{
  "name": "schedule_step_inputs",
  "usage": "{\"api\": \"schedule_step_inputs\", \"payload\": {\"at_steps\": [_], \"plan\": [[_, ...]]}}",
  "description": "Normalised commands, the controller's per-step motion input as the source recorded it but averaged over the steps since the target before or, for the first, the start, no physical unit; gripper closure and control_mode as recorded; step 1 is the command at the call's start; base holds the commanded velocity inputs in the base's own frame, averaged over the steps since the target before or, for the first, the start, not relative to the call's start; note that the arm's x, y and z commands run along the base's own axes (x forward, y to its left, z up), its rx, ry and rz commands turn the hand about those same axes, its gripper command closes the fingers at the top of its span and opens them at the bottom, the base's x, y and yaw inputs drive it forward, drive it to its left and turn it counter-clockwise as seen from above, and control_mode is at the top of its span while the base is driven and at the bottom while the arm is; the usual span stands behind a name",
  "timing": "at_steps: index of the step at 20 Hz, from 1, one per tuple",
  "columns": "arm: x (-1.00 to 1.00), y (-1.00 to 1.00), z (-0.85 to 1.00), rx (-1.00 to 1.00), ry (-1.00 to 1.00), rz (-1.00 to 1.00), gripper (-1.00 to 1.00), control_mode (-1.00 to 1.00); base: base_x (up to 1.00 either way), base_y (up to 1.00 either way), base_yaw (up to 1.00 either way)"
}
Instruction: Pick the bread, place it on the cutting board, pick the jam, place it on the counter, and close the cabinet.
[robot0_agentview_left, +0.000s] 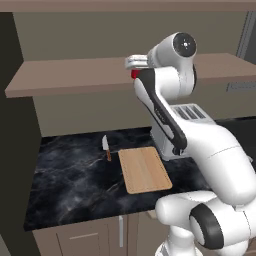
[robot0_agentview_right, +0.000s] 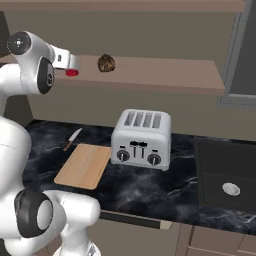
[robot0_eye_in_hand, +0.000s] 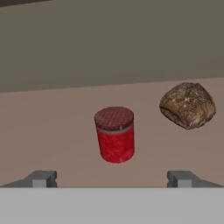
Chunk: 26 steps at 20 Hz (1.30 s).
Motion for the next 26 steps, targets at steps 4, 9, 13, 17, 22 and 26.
{"api": "schedule_step_inputs", "payload": {"at_steps": [4, 9, 13, 17, 22, 26], "plan": [[0.28, 0.0, 0.0, 0.0, 0.0, 0.0, -1.0, -1.0, 0.0, 0.0, 0.0], [0.21, 0.0, 0.0, 0.0, 0.0, 0.0, -1.0, -1.0, 0.0, 0.0, 0.0], [0.16, 0.0, -0.04, 0.0, 0.0, 0.02, -1.0, -1.0, 0.0, 0.0, 0.0], [0.14, 0.0, -0.02, 0.0, 0.0, 0.02, -1.0, -1.0, 0.0, 0.0, 0.0], [0.13, 0.0, -0.07, 0.0, 0.0, 0.02, -1.0, -1.0, 0.0, 0.0, 0.0], [0.16, 0.0, -0.08, 0.0, 0.0, 0.02, -1.0, -1.0, 0.0, 0.0, 0.0]]}}
